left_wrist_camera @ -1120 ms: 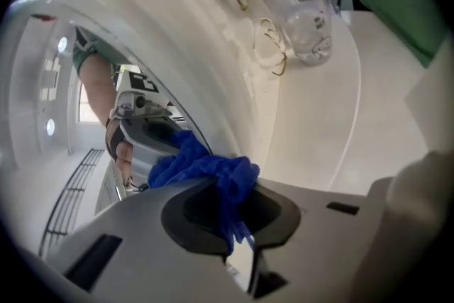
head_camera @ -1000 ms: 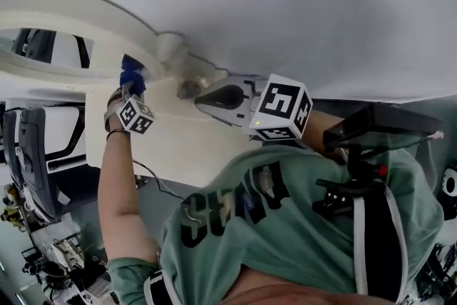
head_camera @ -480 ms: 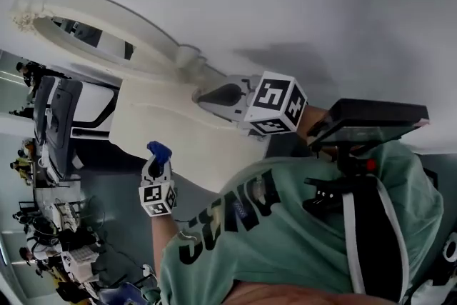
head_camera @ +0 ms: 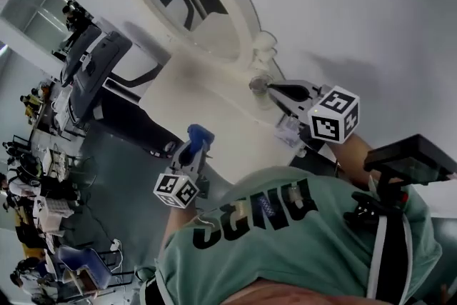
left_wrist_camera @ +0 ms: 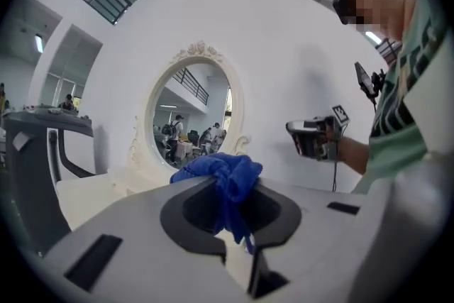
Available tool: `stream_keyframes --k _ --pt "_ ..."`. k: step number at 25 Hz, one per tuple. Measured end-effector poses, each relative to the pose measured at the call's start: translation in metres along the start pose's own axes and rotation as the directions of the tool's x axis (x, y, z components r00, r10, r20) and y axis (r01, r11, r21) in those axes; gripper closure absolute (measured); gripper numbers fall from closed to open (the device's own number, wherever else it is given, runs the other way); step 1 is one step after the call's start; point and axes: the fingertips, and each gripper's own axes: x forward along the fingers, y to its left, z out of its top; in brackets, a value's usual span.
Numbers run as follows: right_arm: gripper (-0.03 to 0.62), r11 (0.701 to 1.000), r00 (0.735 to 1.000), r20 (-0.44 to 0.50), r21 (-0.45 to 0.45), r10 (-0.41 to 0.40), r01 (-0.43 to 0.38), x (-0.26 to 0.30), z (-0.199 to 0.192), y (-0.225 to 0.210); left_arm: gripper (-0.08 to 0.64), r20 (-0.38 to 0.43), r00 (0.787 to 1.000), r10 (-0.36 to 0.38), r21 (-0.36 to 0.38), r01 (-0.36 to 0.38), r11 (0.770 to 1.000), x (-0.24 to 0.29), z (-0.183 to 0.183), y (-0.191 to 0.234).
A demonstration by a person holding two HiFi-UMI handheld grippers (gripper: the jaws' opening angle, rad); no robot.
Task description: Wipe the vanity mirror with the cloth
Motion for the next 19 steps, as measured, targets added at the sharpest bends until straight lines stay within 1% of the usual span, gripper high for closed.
stream_keyframes --k 3,6,9,14,19 --pt "0.58 1.0 0.999 -0.017 0.0 -0.027 0.027 0.009 -0.013 0.016 0.502 0.048 0.997 -0.058 -0.036 0.059 0.998 -0.008 0.012 0.007" --pt "0.58 0.998 0.998 -0.017 0.001 -0.059 0.059 0.01 -0.019 0.026 0.502 0.065 0.992 -0.111 -0.056 0.114 0.992 -0.012 0.015 0.008" --pt "0.58 0.996 0.996 -0.022 -0.006 -0.086 0.086 0.007 -0.02 0.031 0.502 0.077 0.985 -0.155 -0.058 0.16 0.985 -0.011 0.017 0.002" --pt "0.58 0.995 0.995 -0.028 -0.02 -0.096 0.095 0.006 -0.02 0.037 0.502 0.086 0.976 -0.198 -0.075 0.204 0.976 -0.008 0.012 -0.005" --pt "0.58 0.995 0.994 -0.029 -0.012 -0.102 0.102 0.024 -0.023 0.036 0.502 0.065 0.971 -0.229 -0.102 0.235 0.967 -0.001 0.005 0.011"
